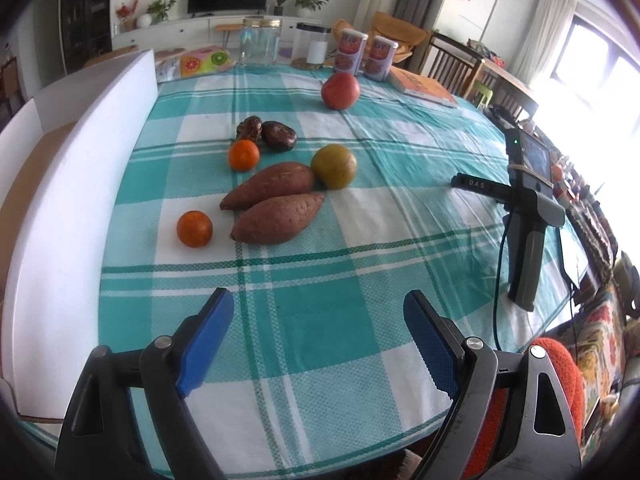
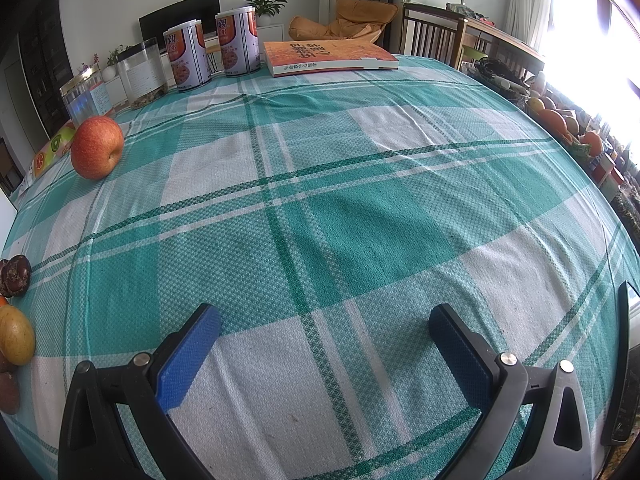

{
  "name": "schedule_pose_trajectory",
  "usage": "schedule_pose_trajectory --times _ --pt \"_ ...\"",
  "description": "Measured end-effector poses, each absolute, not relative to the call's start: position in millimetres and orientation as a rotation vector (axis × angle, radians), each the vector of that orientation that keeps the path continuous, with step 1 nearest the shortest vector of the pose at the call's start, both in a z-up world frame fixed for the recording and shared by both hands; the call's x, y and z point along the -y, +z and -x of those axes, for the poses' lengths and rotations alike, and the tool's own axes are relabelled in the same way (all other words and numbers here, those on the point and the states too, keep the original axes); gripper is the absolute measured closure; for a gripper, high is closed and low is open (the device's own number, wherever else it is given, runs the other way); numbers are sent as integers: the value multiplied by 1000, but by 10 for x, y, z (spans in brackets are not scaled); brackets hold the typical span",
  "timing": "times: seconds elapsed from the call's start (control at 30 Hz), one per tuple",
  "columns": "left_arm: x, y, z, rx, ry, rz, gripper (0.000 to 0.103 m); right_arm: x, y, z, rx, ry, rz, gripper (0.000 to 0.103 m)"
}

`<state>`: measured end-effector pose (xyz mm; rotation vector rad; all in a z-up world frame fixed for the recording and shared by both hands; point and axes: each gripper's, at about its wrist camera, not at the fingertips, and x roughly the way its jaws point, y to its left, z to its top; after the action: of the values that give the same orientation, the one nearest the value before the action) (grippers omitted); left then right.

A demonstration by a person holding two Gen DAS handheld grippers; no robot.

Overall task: Organize fruits
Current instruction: 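Bring the left gripper back over the table toward the sweet potatoes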

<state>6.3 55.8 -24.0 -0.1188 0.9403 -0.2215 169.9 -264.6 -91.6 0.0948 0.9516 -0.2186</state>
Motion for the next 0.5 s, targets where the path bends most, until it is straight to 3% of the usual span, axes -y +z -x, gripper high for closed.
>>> schedule_pose_trajectory --times 0.5 --pt "-451 -264 -158 -943 -236 106 15 2644 -917 -1699 -952 -219 -95 0"
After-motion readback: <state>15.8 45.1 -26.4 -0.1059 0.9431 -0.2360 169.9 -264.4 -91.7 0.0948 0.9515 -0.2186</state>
